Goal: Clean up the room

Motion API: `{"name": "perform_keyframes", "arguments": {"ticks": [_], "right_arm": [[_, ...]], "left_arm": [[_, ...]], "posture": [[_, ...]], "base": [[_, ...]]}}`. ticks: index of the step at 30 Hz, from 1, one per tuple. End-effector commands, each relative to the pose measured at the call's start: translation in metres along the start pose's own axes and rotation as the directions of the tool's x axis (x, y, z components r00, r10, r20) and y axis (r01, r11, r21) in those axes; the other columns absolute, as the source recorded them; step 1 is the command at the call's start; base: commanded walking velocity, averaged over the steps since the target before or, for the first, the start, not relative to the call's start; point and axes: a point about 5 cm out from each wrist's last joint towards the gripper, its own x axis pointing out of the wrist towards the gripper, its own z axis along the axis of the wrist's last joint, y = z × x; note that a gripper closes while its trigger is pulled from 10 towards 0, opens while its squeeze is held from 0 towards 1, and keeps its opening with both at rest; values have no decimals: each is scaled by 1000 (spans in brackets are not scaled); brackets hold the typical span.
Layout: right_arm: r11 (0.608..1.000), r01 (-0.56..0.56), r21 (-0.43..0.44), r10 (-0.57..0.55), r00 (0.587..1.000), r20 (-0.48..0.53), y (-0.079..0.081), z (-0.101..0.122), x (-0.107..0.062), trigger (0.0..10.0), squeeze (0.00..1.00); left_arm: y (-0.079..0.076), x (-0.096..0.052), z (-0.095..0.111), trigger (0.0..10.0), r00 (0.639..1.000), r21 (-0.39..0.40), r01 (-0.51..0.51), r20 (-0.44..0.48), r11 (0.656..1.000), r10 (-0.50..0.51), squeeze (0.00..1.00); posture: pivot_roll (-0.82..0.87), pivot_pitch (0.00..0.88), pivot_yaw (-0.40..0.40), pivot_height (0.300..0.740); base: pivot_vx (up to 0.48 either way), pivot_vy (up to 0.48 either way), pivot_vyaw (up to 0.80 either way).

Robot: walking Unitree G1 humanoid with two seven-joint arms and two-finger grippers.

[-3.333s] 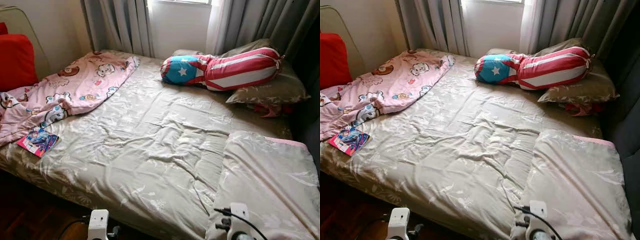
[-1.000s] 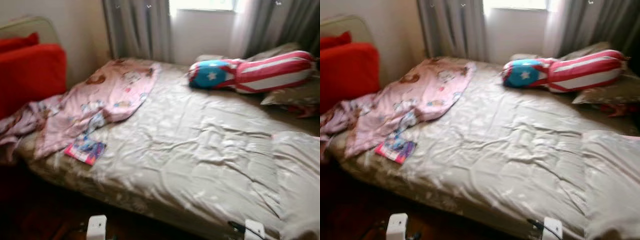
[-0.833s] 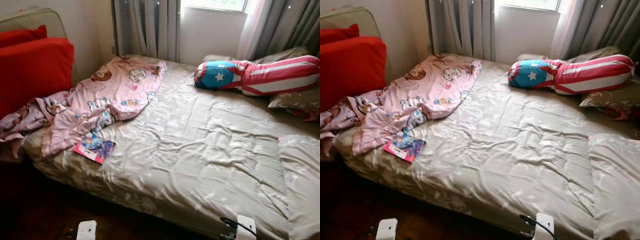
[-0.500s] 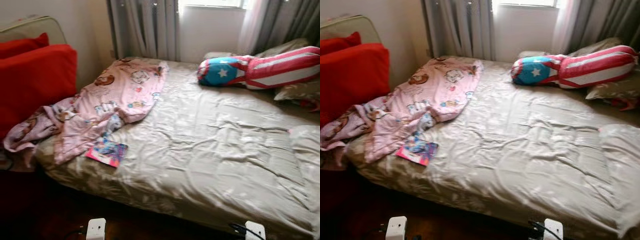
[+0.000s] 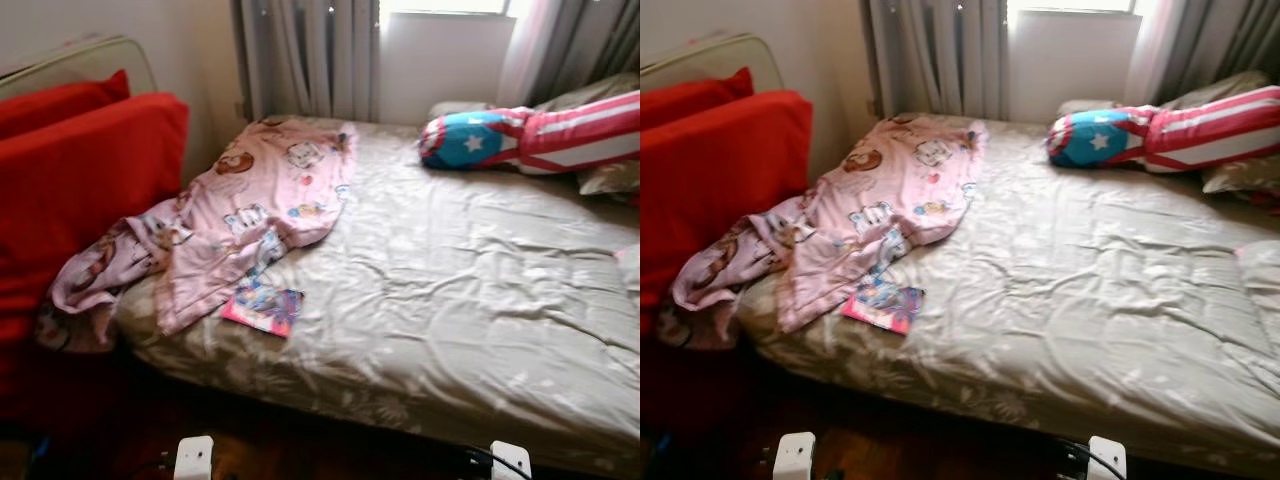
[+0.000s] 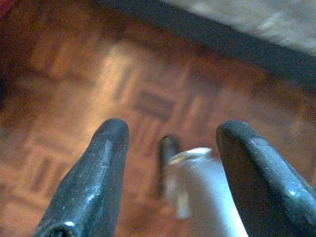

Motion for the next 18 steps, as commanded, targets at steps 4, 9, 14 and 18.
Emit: {"name": "perform_keyframes", "arguments": {"ticks": [4,9,14,18], "right_arm": [[1000,11,-5,-11,1000,6,-5,2,0,10000,0],[1000,6,-2,-6,1000,8,0,3,0,10000,0],[1000,3,-4,-3,1000,9,1,4,1,10000,0],[1000,2,-7,-1,1000,10,1,5,1,10000,0]], "left_arm": [[-3,1,2,10000,1000,-8,3,3,1000,-3,0],[-3,1,3,10000,1000,-8,4,8,1000,-4,0],[-4,1,4,10000,1000,-10,6,17,1000,-5,0],[-4,1,4,10000,1000,-11,1,22,1000,-1,0]], "posture": [[6,0,-21,740],[4,0,-21,740],[5,0,-22,740],[10,0,-25,740]], "base": [[0,480,0],[0,480,0],[0,278,0],[0,0,0]]}}
